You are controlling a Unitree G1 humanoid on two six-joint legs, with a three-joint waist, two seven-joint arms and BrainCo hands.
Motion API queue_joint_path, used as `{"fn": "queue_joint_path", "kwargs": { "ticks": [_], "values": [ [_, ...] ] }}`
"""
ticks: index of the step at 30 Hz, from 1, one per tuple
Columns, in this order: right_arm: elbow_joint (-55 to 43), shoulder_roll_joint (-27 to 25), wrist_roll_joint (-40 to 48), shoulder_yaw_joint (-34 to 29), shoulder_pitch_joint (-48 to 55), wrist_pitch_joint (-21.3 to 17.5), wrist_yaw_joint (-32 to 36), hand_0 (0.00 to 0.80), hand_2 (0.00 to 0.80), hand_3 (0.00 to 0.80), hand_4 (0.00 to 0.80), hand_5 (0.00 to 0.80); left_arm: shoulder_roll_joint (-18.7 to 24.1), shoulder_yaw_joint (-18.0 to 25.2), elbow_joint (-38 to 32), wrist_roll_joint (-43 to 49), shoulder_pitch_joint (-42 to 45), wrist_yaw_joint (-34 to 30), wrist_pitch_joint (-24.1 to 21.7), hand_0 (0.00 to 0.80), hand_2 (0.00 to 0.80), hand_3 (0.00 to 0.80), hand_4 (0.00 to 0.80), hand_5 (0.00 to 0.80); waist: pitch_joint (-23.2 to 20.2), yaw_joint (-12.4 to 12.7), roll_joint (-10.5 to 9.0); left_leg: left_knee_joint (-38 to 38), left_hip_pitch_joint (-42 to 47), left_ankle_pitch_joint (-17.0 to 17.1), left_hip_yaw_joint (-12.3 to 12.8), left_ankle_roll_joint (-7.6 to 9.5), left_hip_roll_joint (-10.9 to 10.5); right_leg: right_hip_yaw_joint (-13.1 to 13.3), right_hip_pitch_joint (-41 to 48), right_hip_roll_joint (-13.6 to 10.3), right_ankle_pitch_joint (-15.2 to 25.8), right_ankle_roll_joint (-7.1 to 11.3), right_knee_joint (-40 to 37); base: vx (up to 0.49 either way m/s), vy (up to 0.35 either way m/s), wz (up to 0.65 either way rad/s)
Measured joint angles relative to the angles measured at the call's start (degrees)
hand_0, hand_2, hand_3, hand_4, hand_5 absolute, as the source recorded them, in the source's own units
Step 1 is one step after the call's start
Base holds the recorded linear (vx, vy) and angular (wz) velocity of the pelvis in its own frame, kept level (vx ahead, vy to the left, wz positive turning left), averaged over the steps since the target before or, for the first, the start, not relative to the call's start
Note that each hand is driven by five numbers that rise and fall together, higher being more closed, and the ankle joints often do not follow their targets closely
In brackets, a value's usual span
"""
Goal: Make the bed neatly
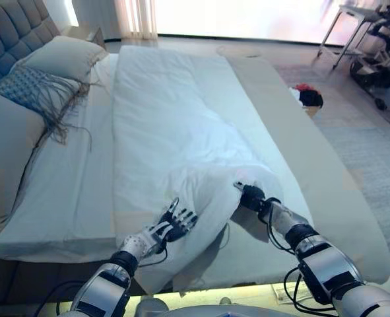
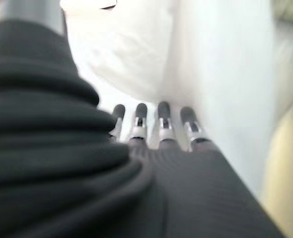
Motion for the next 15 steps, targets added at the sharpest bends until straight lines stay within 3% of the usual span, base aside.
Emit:
{"fn": "queue_joint_path", "kwargs": {
  "ticks": [7, 10, 15],
  "values": [
    [-1.69, 2.82, 0.14, 0.25, 2.49, -1.16, -2.21, 0.800, 0.800, 0.800, 0.800, 0.800, -0.63, -0.17, 2.80, -7.06, 5.67, 3.76, 8.28, 0.000, 0.000, 0.000, 0.000, 0.000, -1.49, 0.13, -2.49, 0.00, -0.76, -0.11, 0.19, -0.28, 0.85, 0.05, -1.23, 0.72, -0.38, -0.08, 0.00, -0.020, -0.134, -0.02],
    [-2.80, 3.81, 1.36, 0.25, 2.39, -2.70, -3.10, 0.800, 0.800, 0.800, 0.800, 0.800, -1.62, -2.51, 4.11, -7.04, 6.10, 6.38, 10.99, 0.000, 0.000, 0.000, 0.000, 0.000, -1.73, 0.28, -3.44, 0.09, -2.89, 0.25, 0.17, -0.64, 1.49, 0.00, -3.35, 1.30, -0.35, -0.21, 0.17, -0.168, -0.166, -0.04],
    [-3.87, 3.88, 3.37, 0.25, 0.32, -4.08, -3.10, 0.800, 0.800, 0.800, 0.800, 0.800, -2.62, -4.69, 5.07, -6.95, 5.89, 11.47, 12.57, 0.000, 0.000, 0.000, 0.000, 0.000, 1.29, 0.17, -5.28, 0.50, -6.07, 0.96, 0.08, -1.23, 2.47, 0.04, -6.33, 2.29, 0.35, -1.13, 0.33, -0.117, -0.094, -0.04]
  ]
}}
